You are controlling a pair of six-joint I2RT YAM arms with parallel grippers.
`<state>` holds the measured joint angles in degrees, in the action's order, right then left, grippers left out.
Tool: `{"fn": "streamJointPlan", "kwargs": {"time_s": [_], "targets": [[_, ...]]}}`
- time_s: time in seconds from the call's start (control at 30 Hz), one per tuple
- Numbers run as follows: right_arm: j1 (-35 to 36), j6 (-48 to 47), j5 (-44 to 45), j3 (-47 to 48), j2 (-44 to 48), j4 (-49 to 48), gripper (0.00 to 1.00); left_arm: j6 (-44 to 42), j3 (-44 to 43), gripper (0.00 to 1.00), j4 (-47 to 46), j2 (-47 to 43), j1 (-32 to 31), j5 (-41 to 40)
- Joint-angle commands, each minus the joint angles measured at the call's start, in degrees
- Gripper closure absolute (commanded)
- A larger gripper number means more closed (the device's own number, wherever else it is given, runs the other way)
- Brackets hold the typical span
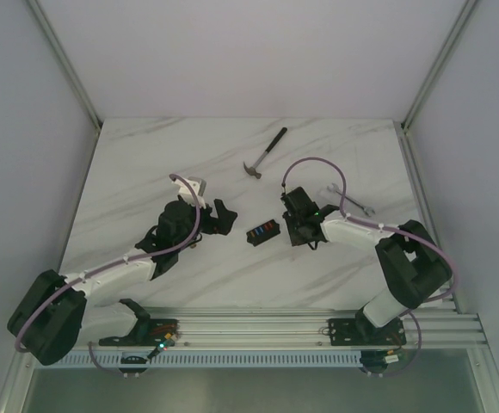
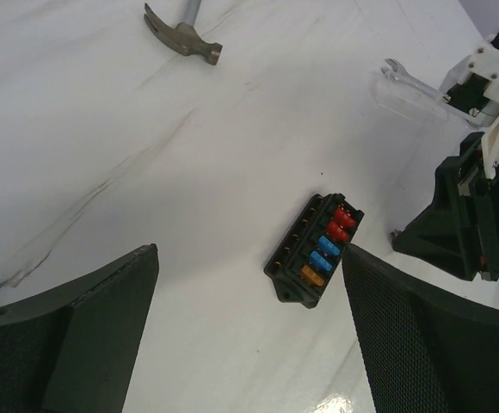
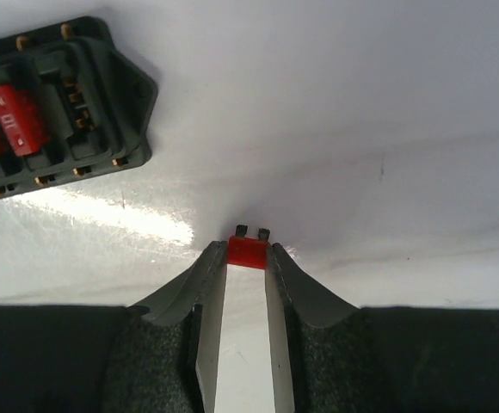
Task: Snap on the fuse box
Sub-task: Pick up the fuse from the center of the board.
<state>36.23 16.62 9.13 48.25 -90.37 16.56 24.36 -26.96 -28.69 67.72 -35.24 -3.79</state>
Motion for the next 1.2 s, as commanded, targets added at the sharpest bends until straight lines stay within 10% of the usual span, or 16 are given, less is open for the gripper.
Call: {"fn": "streamJointPlan", "kwargs": {"time_s": [0.0, 0.33, 1.17], "targets": [[0.75, -5.41, -5.32, -0.29, -1.93, 2.22, 0.80, 0.17, -1.78, 0.04, -1.21, 0.83, 0.26, 2.20], [0.82, 4.50, 3.81, 0.08, 0.02, 5.97, 0.57, -0.21, -2.39, 0.04, -0.19, 0.71, 0.26, 1.62], [2.71, 11.47, 4.31, -0.96, -2.66, 5.06, 0.64, -0.53, -4.06, 0.04, 0.74, 2.24, 0.26, 2.87]]}}
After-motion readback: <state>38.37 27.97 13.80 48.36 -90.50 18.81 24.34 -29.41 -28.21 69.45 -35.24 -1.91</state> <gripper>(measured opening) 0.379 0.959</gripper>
